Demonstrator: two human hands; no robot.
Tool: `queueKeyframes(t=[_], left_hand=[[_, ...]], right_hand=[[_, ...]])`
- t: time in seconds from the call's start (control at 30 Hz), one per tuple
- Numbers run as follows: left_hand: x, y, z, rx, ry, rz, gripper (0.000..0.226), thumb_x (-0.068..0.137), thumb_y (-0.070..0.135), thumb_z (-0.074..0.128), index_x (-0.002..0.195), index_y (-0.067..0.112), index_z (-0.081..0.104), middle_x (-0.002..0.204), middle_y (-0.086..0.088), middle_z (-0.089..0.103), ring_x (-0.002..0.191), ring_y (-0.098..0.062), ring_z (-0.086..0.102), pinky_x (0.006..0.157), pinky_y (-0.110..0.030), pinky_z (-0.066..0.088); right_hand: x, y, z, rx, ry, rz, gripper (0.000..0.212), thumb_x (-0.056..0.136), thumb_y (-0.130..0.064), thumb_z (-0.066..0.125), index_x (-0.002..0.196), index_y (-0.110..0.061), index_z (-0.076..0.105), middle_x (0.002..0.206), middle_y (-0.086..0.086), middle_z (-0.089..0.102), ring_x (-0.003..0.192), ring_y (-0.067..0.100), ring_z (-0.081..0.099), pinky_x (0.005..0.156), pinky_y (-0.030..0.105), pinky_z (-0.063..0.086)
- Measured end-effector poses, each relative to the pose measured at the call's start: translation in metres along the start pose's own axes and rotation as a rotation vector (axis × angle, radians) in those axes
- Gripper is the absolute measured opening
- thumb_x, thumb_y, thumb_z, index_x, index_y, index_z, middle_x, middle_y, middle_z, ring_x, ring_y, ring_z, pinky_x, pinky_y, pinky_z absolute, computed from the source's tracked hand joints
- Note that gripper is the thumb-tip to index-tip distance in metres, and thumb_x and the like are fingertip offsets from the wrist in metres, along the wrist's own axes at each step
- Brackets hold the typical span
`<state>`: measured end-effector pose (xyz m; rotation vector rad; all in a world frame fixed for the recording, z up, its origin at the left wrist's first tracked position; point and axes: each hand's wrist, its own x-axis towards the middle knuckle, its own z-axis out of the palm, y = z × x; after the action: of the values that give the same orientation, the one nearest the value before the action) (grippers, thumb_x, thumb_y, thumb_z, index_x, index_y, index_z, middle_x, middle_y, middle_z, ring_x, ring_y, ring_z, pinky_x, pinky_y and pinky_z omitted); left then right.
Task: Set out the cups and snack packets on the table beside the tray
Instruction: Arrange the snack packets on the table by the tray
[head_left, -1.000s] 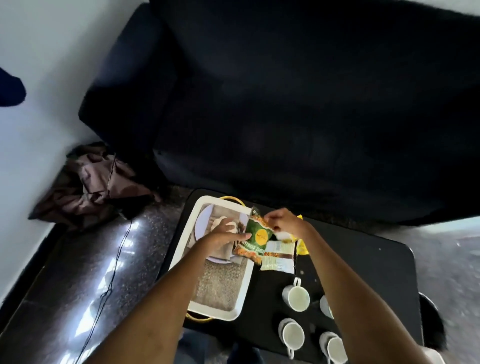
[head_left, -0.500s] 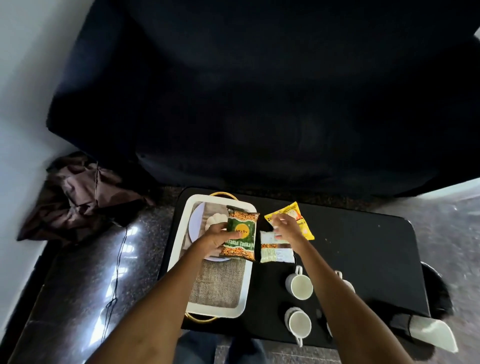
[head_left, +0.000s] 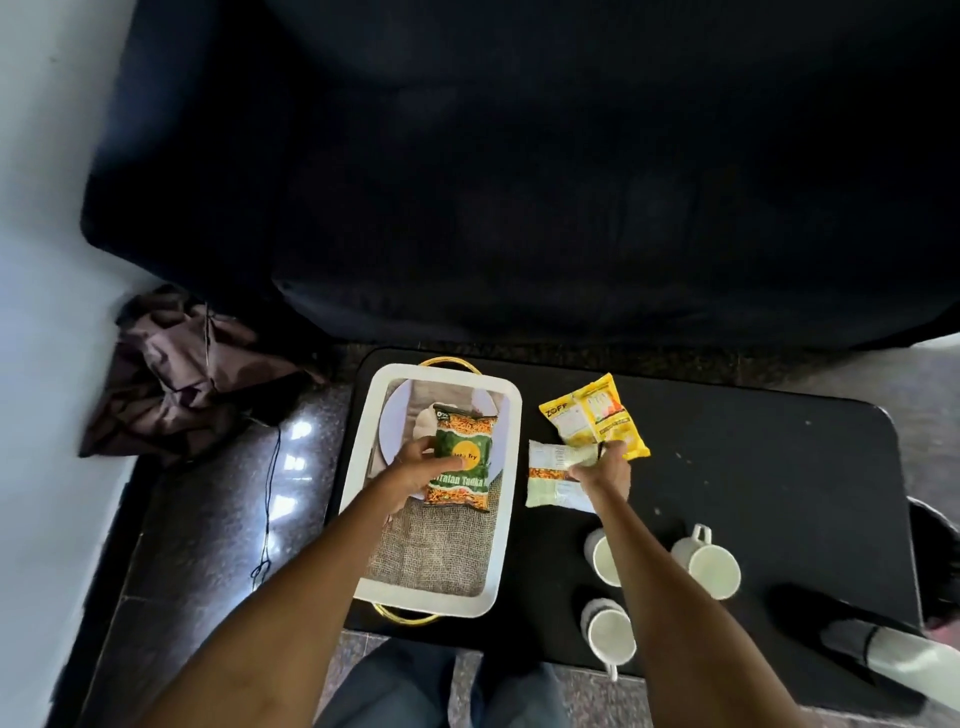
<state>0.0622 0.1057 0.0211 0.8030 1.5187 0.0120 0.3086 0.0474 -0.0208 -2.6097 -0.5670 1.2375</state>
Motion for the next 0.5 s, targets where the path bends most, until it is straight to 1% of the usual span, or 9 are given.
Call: queueKeyframes(t=[0.03,0.07,0.1,0.13,0.2,0.27,0.33,0.4,0.5], left_hand=[[0.000,-0.001,0.001,0.005,0.009,0.004,0.062,0.075,0.024,0.077,0.129,0.014,0.049,0.121,-0.008,0.060,0.105,-0.022,0.054,0.083,-0.030,0.044],[0.001,-0.002,0.001,0.017,0.021,0.014,0.060,0.075,0.022,0.077,0.128,0.013,0.050,0.120,-0.008,0.061,0.102,-0.021,0.055,0.084,-0.029,0.044],[0.000,-0.001,0.003,0.030,0.031,0.018,0.058,0.076,0.022,0.076,0.127,0.012,0.051,0.117,-0.008,0.061,0.100,-0.020,0.055,0.084,-0.029,0.044],[-0.002,0.001,0.004,0.016,0.031,0.014,0.055,0.078,0.021,0.075,0.126,0.010,0.052,0.113,-0.008,0.063,0.096,-0.020,0.056,0.082,-0.029,0.045],[-0.007,0.011,0.007,-0.197,-0.029,-0.040,0.047,0.082,0.019,0.068,0.125,0.005,0.054,0.098,-0.007,0.069,0.086,-0.020,0.063,0.075,-0.029,0.051],[-0.016,0.027,0.008,-0.448,-0.130,-0.092,0.034,0.086,0.021,0.063,0.115,0.004,0.058,0.082,-0.008,0.075,0.076,-0.023,0.070,0.070,-0.031,0.058],[-0.021,0.043,0.006,-0.615,-0.221,-0.072,0.033,0.086,0.028,0.060,0.112,0.007,0.058,0.090,-0.012,0.075,0.086,-0.027,0.071,0.077,-0.038,0.058],[-0.027,0.059,0.006,-0.757,-0.285,-0.035,0.040,0.086,0.034,0.057,0.116,0.008,0.056,0.106,-0.016,0.066,0.106,-0.035,0.060,0.091,-0.055,0.048],[-0.038,0.080,0.008,-0.857,-0.260,0.035,0.043,0.088,0.037,0.053,0.120,0.008,0.052,0.113,-0.018,0.060,0.109,-0.038,0.055,0.087,-0.066,0.044]], right_hand=[[0.000,-0.001,-0.003,0.057,-0.048,0.008,0.050,0.071,-0.006,0.078,0.116,-0.001,0.055,0.106,0.015,0.067,0.099,0.030,0.066,0.083,0.031,0.055],[-0.002,-0.004,-0.008,0.103,-0.112,0.007,0.040,0.073,-0.005,0.076,0.110,0.000,0.062,0.091,0.011,0.070,0.080,0.020,0.071,0.070,0.021,0.057],[-0.004,-0.009,-0.014,0.127,-0.185,-0.010,0.031,0.075,-0.005,0.075,0.105,0.000,0.066,0.075,0.006,0.068,0.058,0.010,0.067,0.052,0.014,0.052],[-0.006,-0.015,-0.019,0.126,-0.246,-0.039,0.026,0.076,-0.004,0.074,0.101,0.001,0.069,0.066,0.003,0.064,0.044,0.006,0.058,0.040,0.014,0.044],[-0.010,-0.033,-0.036,0.098,-0.297,-0.131,0.018,0.074,-0.001,0.075,0.092,-0.004,0.070,0.068,0.002,0.062,0.048,0.008,0.055,0.040,0.015,0.036],[-0.018,-0.053,-0.056,0.159,-0.272,-0.255,0.020,0.070,0.008,0.075,0.072,-0.009,0.066,0.067,0.001,0.060,0.057,0.010,0.056,0.044,0.011,0.042],[-0.033,-0.068,-0.068,0.258,-0.203,-0.411,0.025,0.067,0.020,0.068,0.061,-0.004,0.062,0.063,0.001,0.057,0.061,0.010,0.055,0.052,0.014,0.048],[-0.058,-0.078,-0.070,0.162,-0.034,-0.615,0.019,0.066,0.021,0.064,0.062,0.002,0.066,0.069,0.006,0.063,0.068,0.013,0.054,0.063,0.016,0.043],[-0.088,-0.080,-0.060,-0.036,0.100,-0.850,0.022,0.075,0.017,0.060,0.064,-0.001,0.066,0.082,0.011,0.064,0.083,0.018,0.052,0.069,0.024,0.043]])
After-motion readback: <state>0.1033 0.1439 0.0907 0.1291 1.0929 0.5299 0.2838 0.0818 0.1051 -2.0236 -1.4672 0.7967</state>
